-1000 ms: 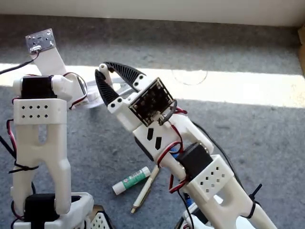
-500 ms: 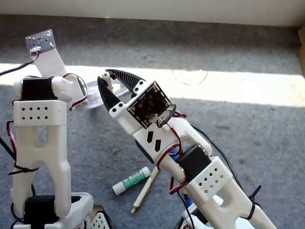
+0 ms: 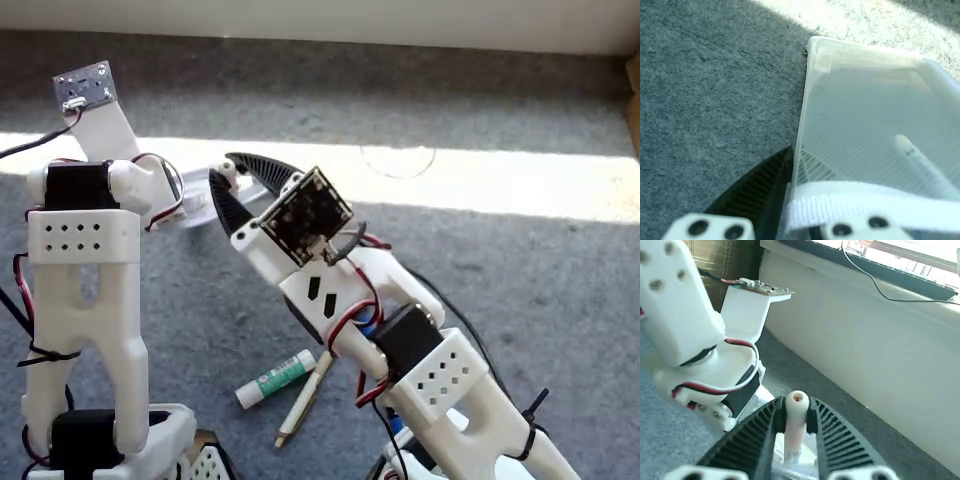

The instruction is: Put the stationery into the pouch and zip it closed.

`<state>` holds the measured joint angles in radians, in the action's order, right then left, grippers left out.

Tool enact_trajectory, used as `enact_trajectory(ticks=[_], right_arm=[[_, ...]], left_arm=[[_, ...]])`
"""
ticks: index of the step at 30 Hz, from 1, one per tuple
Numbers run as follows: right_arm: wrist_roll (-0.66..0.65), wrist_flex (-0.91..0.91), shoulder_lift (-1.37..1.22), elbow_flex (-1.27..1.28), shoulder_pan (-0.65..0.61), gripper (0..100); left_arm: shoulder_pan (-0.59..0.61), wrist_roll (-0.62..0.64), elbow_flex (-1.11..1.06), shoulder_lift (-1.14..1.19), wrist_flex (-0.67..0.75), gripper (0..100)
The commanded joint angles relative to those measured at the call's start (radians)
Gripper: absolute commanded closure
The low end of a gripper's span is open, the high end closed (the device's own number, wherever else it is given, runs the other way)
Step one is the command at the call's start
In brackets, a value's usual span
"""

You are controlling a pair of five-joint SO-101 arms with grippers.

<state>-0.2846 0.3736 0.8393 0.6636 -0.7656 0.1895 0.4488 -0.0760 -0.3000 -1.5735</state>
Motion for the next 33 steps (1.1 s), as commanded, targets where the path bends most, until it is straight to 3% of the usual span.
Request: enact_trajectory(ticks=[1, 16, 21, 33], right_arm=[[-0.009, 0.047, 0.042, -0.022, -0.005, 83.1], [-0.009, 0.076, 0.162, -0.012, -0.013, 80.7], [-0.008, 0.206, 0.226, 0.028, -0.022, 80.7], [-0.011, 0.257, 0.395, 0.311, -0.056, 80.7]], left_arm=[[0.015, -0.011, -0.002, 0.016, 0.020, 96], [0.015, -0.011, -0.002, 0.016, 0.020, 96], [0.013, -0.011, -0.002, 0.016, 0.020, 96], [0.013, -0.011, -0.004, 0.016, 0.020, 96]])
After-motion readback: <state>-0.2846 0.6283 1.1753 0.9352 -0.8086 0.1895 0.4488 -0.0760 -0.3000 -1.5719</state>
